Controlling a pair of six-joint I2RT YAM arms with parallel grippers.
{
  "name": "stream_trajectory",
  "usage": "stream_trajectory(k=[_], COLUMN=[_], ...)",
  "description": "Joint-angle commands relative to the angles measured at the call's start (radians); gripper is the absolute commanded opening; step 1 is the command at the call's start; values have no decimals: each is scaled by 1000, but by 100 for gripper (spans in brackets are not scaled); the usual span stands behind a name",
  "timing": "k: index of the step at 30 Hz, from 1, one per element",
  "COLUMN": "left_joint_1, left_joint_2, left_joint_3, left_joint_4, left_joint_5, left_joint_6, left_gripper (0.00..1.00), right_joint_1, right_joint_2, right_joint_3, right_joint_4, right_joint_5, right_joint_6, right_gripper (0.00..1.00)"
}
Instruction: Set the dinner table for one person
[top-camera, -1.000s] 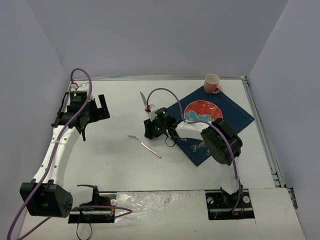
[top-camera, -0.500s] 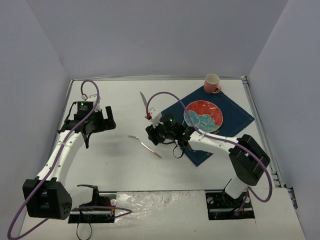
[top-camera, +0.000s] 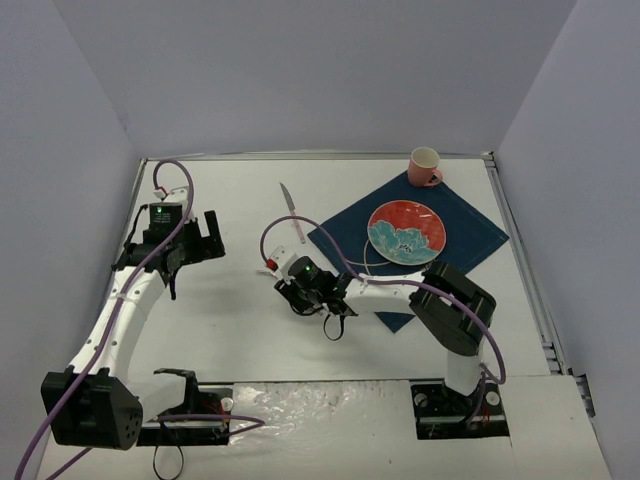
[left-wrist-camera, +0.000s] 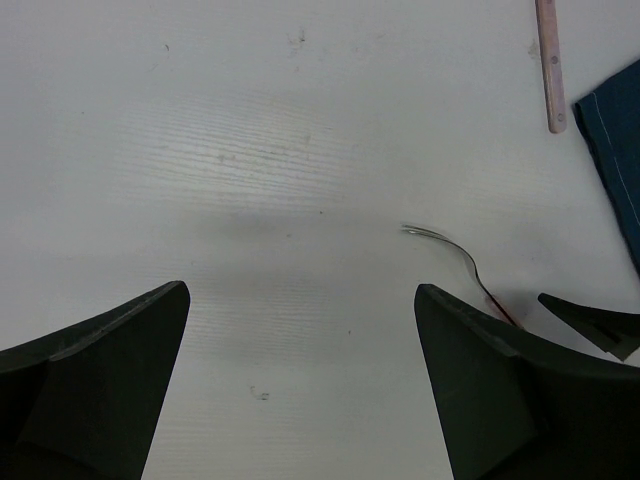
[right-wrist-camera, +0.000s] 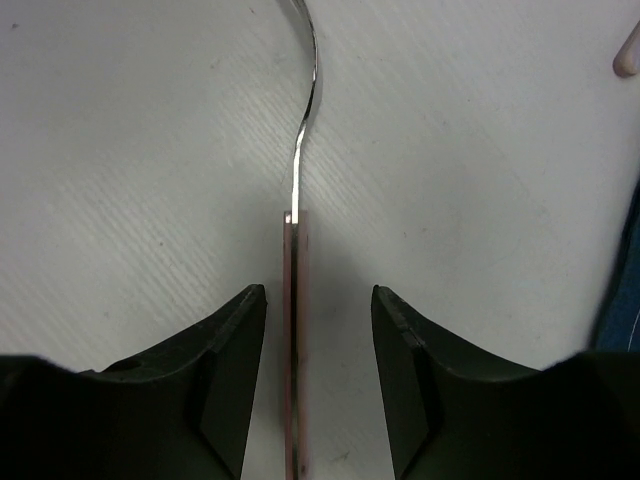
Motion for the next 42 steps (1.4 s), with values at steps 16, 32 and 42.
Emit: stream_trajectory(k=[16, 32, 42], left_joint_1=[29, 35, 35], left_joint_2=[-60, -57, -34], left_joint_3=[41, 40, 40], left_joint_4=[19, 16, 31], left_joint_5=[-38, -30, 39], left_joint_6=[5, 7, 14], left_gripper=[93, 93, 93], right_joint_1=[-6, -77, -189], right_joint_2=[268, 181, 232], right_joint_3=[333, 306, 173], right_joint_4=[107, 49, 270], right_joint_5=[0, -330, -763], right_joint_6=[-18, 87, 412], right_gripper=[37, 0, 1])
